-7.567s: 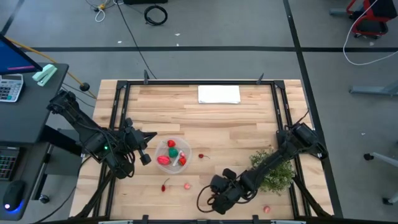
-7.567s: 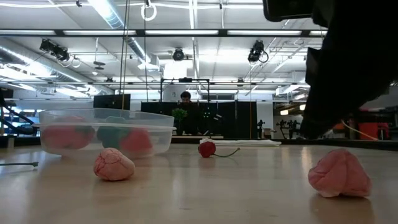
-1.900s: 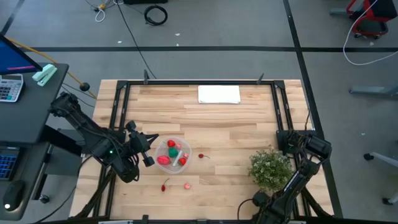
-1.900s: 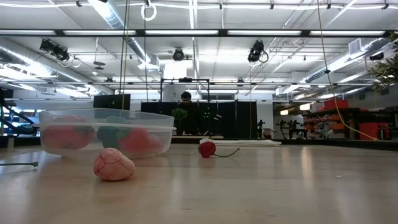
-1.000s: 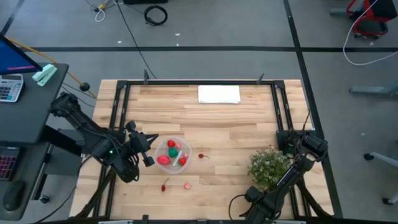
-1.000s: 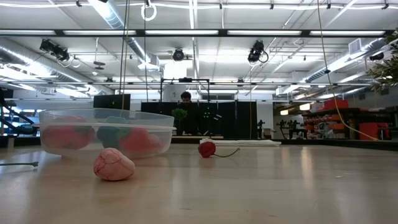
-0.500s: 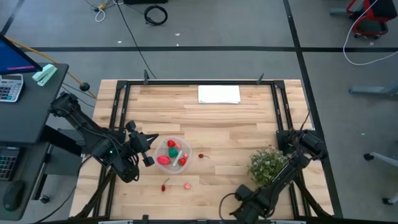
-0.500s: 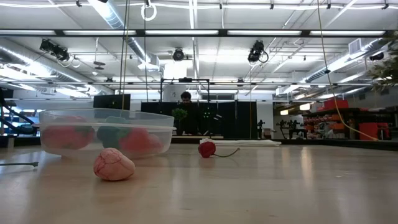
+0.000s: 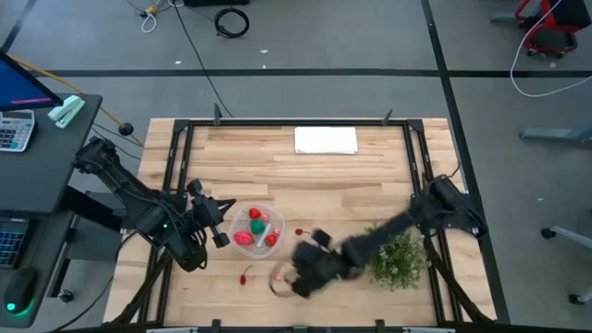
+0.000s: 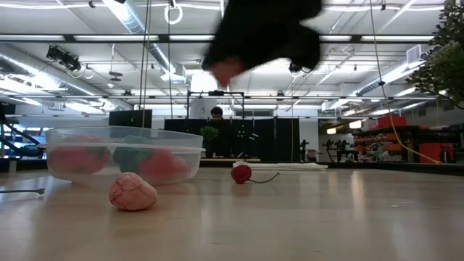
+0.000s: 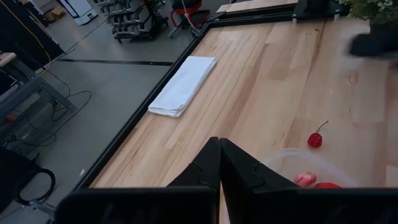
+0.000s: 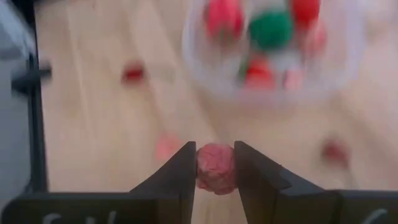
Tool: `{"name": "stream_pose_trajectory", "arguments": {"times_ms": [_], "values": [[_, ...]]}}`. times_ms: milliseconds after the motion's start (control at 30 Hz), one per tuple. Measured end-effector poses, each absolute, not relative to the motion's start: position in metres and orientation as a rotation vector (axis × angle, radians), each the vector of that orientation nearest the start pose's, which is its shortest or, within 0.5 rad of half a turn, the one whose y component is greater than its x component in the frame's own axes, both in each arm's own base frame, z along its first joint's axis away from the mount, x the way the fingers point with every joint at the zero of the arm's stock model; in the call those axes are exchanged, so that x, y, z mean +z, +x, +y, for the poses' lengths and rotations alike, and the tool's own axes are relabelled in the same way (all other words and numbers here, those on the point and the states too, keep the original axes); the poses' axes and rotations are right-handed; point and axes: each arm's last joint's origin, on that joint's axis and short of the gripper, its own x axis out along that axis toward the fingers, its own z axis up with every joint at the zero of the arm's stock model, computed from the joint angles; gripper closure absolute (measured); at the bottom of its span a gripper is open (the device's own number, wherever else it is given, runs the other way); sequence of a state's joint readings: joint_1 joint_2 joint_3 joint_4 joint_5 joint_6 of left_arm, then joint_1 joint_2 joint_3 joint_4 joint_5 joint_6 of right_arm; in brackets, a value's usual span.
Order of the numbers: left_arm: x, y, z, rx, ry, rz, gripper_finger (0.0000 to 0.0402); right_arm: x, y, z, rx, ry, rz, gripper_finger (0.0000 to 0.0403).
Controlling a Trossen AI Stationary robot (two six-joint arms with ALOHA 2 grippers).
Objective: Pick and placing Produce into tupperware
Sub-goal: Put the peach into the transparent plastic container, then put the cherry into the transparent plastic container
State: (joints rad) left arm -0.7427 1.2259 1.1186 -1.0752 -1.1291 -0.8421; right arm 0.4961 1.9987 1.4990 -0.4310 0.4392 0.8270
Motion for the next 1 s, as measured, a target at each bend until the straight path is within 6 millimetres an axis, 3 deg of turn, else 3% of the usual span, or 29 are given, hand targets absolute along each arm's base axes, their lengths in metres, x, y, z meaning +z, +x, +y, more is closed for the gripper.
{"name": "stream_pose_trajectory", "arguments": {"times_ms": [167,400,500,700,1000], "values": [[0.311,0.173,-0.123,0.575,0.158,0.486,0.0386,0.209,0.416,0.136,-0.293,0.329,0.719,0.0296],[0.310,0.172,-0.122,0.579,0.180,0.499,0.0379,0.202,0.436,0.069,-0.324,0.338,0.741,0.0296],[0.310,0.172,-0.122,0.579,0.183,0.501,0.0385,0.205,0.442,0.062,-0.279,0.289,0.699,0.0296],[0.310,0.171,-0.122,0.580,0.188,0.504,0.0393,0.210,0.446,0.071,-0.124,0.293,0.674,0.0286],[0.310,0.171,-0.122,0.582,0.177,0.500,0.0378,0.209,0.444,0.078,-0.142,0.290,0.676,0.0228]]}}
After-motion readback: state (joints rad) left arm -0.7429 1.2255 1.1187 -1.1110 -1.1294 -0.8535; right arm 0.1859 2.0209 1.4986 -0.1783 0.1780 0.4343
